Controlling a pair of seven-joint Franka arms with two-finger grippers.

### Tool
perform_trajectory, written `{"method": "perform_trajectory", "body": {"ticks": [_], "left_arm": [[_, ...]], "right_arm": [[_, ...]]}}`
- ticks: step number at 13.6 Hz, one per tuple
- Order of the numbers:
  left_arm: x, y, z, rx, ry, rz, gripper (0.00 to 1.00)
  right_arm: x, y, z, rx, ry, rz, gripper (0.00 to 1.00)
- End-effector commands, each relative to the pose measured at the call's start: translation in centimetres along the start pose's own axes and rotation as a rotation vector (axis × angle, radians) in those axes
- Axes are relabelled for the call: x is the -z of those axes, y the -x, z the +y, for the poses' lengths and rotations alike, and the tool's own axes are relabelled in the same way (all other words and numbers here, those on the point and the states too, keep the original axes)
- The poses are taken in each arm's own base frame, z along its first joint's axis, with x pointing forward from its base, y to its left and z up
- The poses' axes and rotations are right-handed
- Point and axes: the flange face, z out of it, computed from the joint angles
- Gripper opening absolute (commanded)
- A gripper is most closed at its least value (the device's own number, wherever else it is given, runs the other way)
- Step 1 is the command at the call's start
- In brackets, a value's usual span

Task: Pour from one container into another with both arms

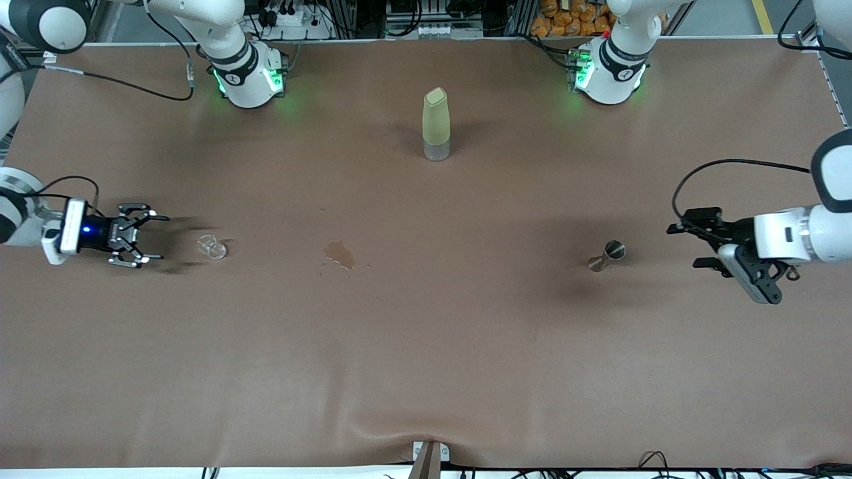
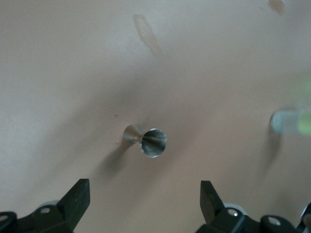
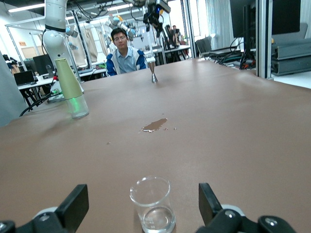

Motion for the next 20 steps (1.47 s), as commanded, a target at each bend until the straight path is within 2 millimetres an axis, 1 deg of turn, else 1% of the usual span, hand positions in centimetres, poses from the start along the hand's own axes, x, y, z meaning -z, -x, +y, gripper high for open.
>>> {"method": "perform_trajectory", "body": {"ticks": [1, 2, 3, 4, 5, 6, 7, 9, 10, 11, 13, 14, 16, 17, 19, 20], "left_arm": [[0.2, 2.8, -3.0, -0.184, 0.069, 0.099, 1.00], [0.0, 3.5, -3.8, -0.247, 0.094, 0.141, 1.00], [-0.7, 4.2, -4.8, -0.306, 0.117, 0.180, 1.00], [-1.1, 5.3, -6.0, -0.339, 0.133, 0.227, 1.00], [-2.0, 5.9, -6.9, -0.373, 0.153, 0.251, 1.00], [-3.6, 6.9, -8.3, -0.406, 0.181, 0.266, 1.00], [-5.4, 8.0, -9.8, -0.440, 0.208, 0.304, 1.00], [-9.4, 8.9, -11.7, -0.499, 0.266, 0.384, 1.00], [-11.0, 9.2, -12.2, -0.501, 0.288, 0.396, 1.00], [-11.8, 9.0, -12.3, -0.508, 0.303, 0.412, 1.00], [-14.5, 8.2, -12.3, -0.503, 0.351, 0.481, 1.00], [-15.6, 8.4, -12.5, -0.500, 0.367, 0.526, 1.00], [-16.8, 9.1, -13.2, -0.543, 0.366, 0.551, 1.00], [-17.9, 9.5, -13.4, -0.592, 0.365, 0.562, 1.00], [-20.1, 9.6, -13.6, -0.638, 0.380, 0.588, 1.00], [-20.3, 9.4, -13.6, -0.648, 0.379, 0.589, 1.00]], "right_arm": [[-1.0, 2.1, 0.3, 0.031, 0.018, 0.057, 1.00], [-1.2, 2.4, 0.2, 0.029, 0.015, 0.059, 1.00], [-1.6, 3.4, 0.1, 0.031, 0.014, 0.065, 1.00], [-2.2, 4.3, 0.3, 0.030, 0.014, 0.078, 1.00], [-3.2, 5.0, 0.4, 0.045, 0.009, 0.088, 1.00], [-4.2, 5.6, 0.6, 0.072, 0.007, 0.095, 1.00], [-4.7, 5.7, 0.8, 0.075, 0.007, 0.103, 1.00], [-5.6, 4.7, 2.0, 0.096, 0.004, 0.103, 1.00], [-6.1, 4.4, 2.4, 0.103, 0.010, 0.112, 1.00], [-6.2, 4.3, 2.5, 0.104, 0.014, 0.114, 1.00], [-6.3, 5.0, 2.4, 0.097, 0.019, 0.110, 1.00], [-6.2, 5.4, 2.2, 0.098, 0.024, 0.108, 1.00], [-6.5, 6.8, 1.7, 0.075, 0.021, 0.122, 1.00], [-6.6, 6.8, 1.7, 0.074, 0.019, 0.125, 1.00], [-6.8, 7.0, 1.6, 0.072, 0.017, 0.126, 1.00], [-7.0, 7.1, 1.7, 0.071, 0.015, 0.125, 1.00]]}}
